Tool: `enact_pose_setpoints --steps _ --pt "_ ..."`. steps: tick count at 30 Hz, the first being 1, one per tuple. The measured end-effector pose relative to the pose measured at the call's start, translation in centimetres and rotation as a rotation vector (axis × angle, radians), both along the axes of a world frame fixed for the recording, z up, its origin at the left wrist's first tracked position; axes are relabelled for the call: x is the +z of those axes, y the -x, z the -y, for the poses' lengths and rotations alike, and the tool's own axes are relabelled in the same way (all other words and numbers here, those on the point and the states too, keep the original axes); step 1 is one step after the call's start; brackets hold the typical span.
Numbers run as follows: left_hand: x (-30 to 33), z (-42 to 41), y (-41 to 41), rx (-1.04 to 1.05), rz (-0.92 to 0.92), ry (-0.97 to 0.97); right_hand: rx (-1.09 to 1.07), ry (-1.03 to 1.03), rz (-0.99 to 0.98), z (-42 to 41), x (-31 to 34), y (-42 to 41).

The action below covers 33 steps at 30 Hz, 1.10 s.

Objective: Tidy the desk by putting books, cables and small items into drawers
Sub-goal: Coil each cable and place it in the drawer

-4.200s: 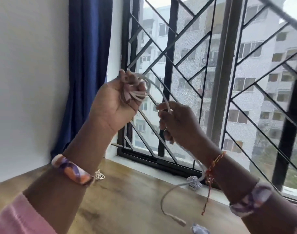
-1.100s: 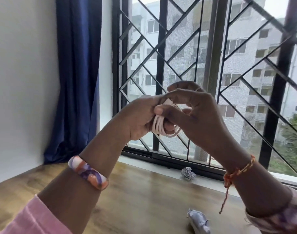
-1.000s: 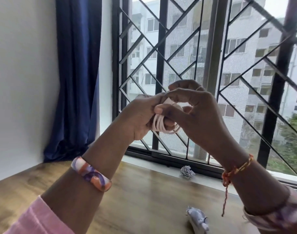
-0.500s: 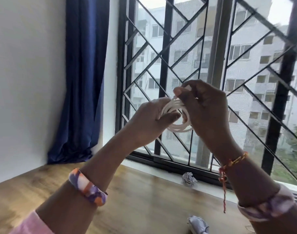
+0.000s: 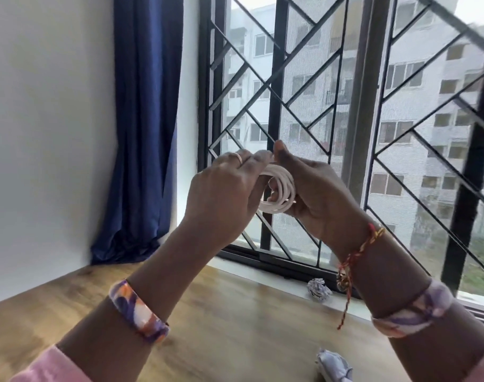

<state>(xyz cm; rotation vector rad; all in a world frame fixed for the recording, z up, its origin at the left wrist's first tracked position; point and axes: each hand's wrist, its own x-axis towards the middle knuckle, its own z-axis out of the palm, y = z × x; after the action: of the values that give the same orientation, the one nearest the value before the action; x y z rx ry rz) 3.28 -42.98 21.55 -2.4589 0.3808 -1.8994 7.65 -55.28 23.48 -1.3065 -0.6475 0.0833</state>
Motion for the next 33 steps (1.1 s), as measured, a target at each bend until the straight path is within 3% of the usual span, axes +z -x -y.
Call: enact_pose_setpoints --steps 2,6,10,13,16,19,22,25,29,33 --pt "-0.1 0.4 0.0 0.119 -0.036 -0.006 0.061 0.030 -0.003 0.3 -0.4 0.1" --pt "0.1 1.0 0.1 0.197 -0.149 0.157 0.141 -0.016 0.155 0.7 -1.4 0.7" --pt "0.5 1.4 0.7 0.225 -0.146 0.142 -0.311 0.244 0.516 0.3 -2.6 -0.4" --pt "0.9 2.4 1.0 0.249 -0.281 0.142 -0.399 0.300 0.581 -0.5 -3.1 -1.2" --pt "1.3 2.2 1.2 0.172 -0.402 0.202 -0.193 0.275 0.418 -0.2 -2.8 -1.3" --pt "1.9 0.9 1.3 -0.040 -0.663 0.352 0.206 0.246 0.058 1.9 -1.9 -1.2" --pt "1.8 -0.1 1.0 -0.305 -0.831 0.555 0.306 0.288 -0.106 2.8 -1.5 -1.6" --pt "0.7 0.0 0.3 -0.364 -0.753 0.654 0.218 0.302 -0.104 2.7 -1.5 -1.8" --pt "-0.3 1.4 -0.3 -0.200 -0.563 0.520 0.056 0.241 0.025 2.5 -1.7 -1.4" --pt "-0.4 1.8 -0.7 -0.192 -0.488 0.516 -0.035 0.157 0.119 2.5 -2.0 -1.1"
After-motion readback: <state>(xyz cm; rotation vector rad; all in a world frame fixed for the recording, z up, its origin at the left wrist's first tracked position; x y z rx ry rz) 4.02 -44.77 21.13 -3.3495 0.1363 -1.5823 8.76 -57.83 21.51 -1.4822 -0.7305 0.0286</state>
